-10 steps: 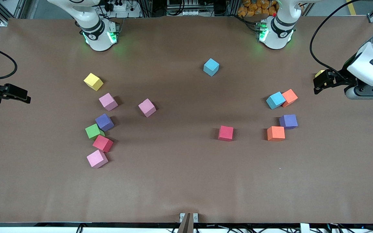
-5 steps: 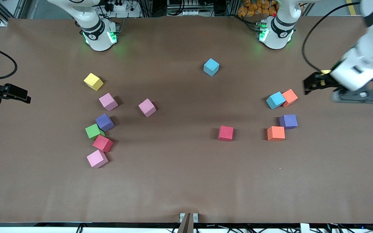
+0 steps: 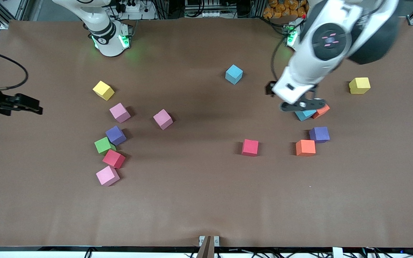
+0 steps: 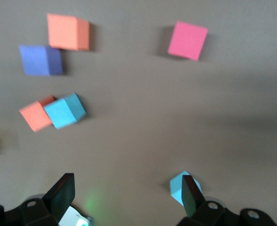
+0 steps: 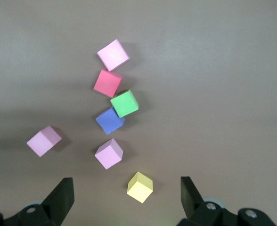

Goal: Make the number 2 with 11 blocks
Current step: 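Reach the left gripper to the cyan cube while the right gripper reaches pink, then grasp the cyan cube with the left gripper while the right grasps pink, then place the cyan cube mid-table with the left gripper while the right carries pink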

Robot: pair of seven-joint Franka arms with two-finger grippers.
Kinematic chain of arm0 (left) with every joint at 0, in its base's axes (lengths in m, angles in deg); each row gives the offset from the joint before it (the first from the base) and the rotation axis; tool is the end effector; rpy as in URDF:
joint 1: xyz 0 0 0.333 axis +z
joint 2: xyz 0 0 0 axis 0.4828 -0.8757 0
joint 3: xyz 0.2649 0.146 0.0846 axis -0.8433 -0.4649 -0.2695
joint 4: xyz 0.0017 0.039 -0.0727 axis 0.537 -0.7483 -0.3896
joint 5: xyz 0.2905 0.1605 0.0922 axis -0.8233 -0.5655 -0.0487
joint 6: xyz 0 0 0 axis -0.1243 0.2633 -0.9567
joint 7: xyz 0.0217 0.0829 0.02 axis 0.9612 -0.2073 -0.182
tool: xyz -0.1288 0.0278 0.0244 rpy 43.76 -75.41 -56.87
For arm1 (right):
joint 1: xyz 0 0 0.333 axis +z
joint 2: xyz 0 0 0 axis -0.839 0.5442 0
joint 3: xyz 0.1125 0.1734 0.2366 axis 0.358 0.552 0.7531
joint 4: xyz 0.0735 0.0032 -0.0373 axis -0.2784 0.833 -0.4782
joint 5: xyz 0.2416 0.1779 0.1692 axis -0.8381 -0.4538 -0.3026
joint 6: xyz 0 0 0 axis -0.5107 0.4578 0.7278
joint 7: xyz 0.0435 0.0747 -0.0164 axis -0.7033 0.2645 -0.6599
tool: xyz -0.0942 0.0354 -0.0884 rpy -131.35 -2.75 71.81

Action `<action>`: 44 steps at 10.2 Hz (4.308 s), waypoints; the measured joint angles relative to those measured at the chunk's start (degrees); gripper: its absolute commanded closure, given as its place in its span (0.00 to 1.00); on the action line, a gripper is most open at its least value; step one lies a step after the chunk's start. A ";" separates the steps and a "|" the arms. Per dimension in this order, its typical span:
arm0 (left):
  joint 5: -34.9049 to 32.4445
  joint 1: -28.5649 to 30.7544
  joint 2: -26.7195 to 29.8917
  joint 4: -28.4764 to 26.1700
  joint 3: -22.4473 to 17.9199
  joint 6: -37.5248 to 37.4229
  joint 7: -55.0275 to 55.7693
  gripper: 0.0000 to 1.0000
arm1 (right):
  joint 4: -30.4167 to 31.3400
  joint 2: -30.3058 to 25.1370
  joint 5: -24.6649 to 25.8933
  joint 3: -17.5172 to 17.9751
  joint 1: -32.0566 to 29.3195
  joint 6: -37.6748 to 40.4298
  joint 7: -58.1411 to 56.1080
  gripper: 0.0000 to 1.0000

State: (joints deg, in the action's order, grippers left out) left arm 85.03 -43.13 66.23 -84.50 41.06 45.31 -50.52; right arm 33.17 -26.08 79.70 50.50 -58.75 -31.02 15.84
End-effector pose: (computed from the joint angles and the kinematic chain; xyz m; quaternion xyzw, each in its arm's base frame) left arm 0.4500 -0.2704 0.4686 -0.9925 -0.0432 0.1093 0.0349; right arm 0.5590 0.0162 0.5695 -0.9968 -0.0379 0.0703 0.0105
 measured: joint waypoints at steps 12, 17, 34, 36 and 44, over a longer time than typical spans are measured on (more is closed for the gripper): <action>1.25 -2.36 2.90 -33.35 17.06 33.38 35.71 0.00 | 34.15 -2.05 -2.06 0.39 6.39 -23.21 -13.57 0.00; 2.32 -3.26 2.66 -40.28 21.06 43.12 51.89 0.00 | 51.87 -2.96 -2.07 0.42 6.90 -41.95 -18.05 0.00; 2.64 -6.04 -6.88 -45.51 21.10 57.62 56.82 0.62 | 68.49 -0.92 -3.91 0.44 10.80 -63.46 -20.99 0.80; 2.18 -6.11 -6.88 -45.27 21.20 57.71 56.18 0.67 | 68.23 -0.94 -3.91 0.51 10.91 -63.46 -21.72 0.87; -1.90 -11.97 -8.42 -34.41 21.54 53.72 42.43 0.63 | 65.50 -3.73 -3.95 1.24 17.05 -62.12 -26.53 0.91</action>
State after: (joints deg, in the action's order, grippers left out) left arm 83.13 -55.10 57.81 -118.91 62.60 99.04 -8.09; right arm 98.68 -29.81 75.75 51.74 -41.70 -93.15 -10.69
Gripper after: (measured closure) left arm 0.458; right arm 0.405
